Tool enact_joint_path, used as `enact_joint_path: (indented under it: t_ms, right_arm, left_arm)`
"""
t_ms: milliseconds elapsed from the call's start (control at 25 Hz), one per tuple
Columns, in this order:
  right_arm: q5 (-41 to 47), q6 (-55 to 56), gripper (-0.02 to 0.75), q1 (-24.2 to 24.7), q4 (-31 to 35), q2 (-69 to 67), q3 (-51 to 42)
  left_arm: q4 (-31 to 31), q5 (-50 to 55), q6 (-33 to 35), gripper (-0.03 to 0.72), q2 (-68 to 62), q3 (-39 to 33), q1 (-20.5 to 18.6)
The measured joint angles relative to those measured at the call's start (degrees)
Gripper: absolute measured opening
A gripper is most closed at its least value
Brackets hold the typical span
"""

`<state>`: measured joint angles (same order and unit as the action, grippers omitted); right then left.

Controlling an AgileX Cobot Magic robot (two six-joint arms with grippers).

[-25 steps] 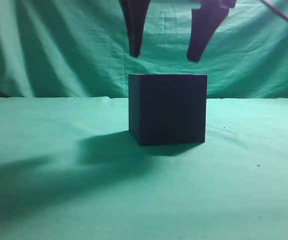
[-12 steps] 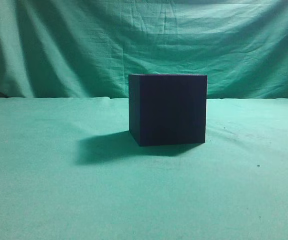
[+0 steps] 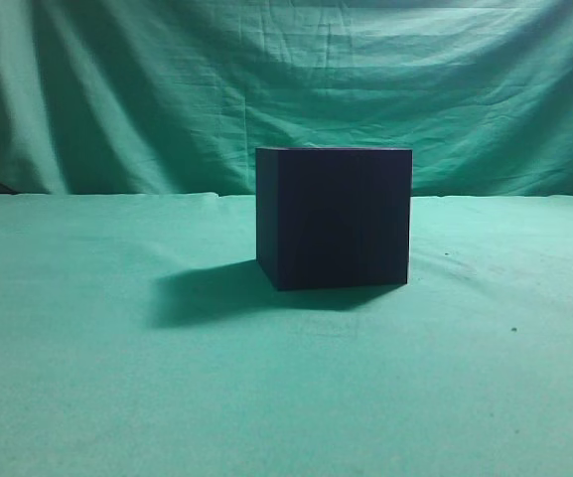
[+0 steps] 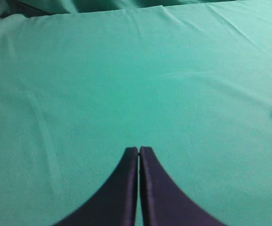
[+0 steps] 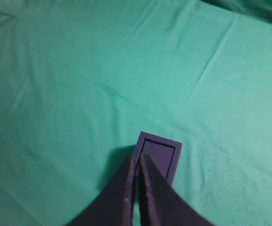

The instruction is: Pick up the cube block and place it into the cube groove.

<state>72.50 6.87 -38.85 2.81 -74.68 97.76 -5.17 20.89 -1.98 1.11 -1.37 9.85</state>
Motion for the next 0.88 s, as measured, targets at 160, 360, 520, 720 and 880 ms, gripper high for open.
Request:
enact_joint_path:
  t_ms: [160, 360, 520, 720, 880]
  right_arm:
    - [0.2, -2.8, 0.000, 0.0, 0.1, 8.7, -7.0]
    - [0.4, -4.1, 0.000, 0.0, 0.1, 20.2, -19.3]
    - [0.5, -4.2, 0.000, 0.0, 0.1, 30.6, -29.3]
    - [-3.9, -4.2, 0.000, 0.0, 2.5, 42.9, -39.3]
    - [-3.9, -4.4, 0.000, 0.0, 6.8, 49.7, -44.2]
  left_arm:
    - [0.0, 0.0, 0.0, 0.000, 0.0, 0.0, 0.0]
    - [0.0, 0.0, 0.0, 0.000, 0.0, 0.0, 0.0]
    - [0.0, 0.0, 0.0, 0.000, 0.0, 0.0, 0.0]
    - [0.0, 0.0, 0.0, 0.000, 0.0, 0.0, 0.0]
    - [0.0, 0.0, 0.0, 0.000, 0.0, 0.0, 0.0]
